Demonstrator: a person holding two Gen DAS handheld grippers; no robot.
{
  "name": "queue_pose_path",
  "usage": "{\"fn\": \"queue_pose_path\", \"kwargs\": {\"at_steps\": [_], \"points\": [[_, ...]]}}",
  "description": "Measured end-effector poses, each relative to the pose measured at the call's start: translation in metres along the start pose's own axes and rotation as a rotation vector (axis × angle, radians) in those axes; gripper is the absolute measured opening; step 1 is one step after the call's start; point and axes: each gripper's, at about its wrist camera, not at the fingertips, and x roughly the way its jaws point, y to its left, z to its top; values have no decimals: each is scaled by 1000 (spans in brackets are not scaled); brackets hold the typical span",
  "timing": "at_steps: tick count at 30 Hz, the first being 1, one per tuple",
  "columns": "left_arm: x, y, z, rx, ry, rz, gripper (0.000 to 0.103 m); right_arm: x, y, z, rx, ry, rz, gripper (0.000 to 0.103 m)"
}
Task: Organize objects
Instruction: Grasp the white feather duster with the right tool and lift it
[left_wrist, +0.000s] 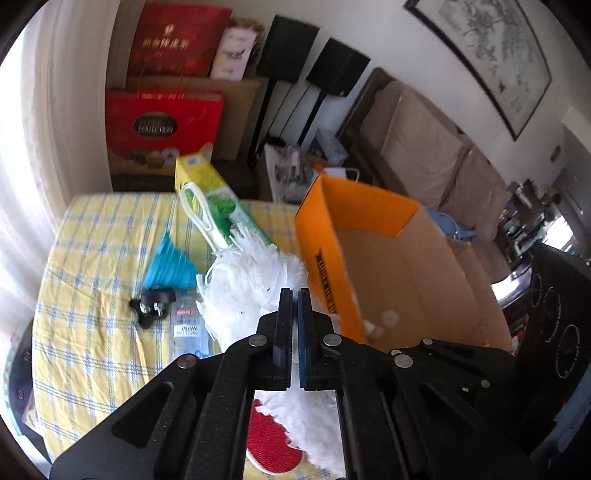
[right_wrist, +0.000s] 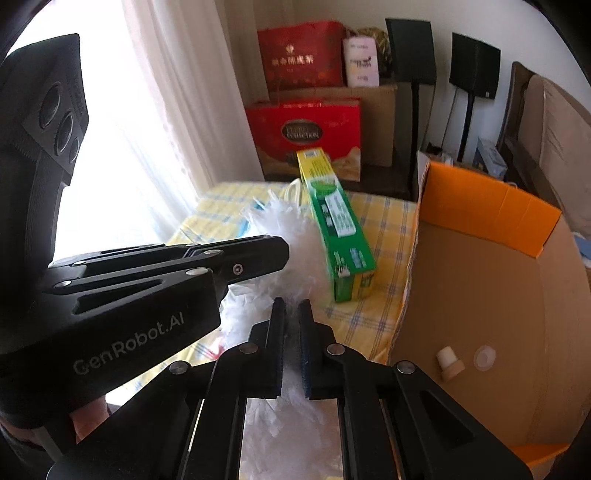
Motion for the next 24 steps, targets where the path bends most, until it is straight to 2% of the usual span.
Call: {"fn": "queue_pose_path", "kwargs": {"at_steps": [11,18,24], "points": [[-30,-39,25,46,-74,-31,2,-56,-5,15,13,-101,-18,6],[-28,-72,34,80,-87,-67,2,-81,-29,18,41,-131,-80,6],[-12,-112,40,120,-75,-96,2,-99,-60,13,71,-143,-151,6]]}}
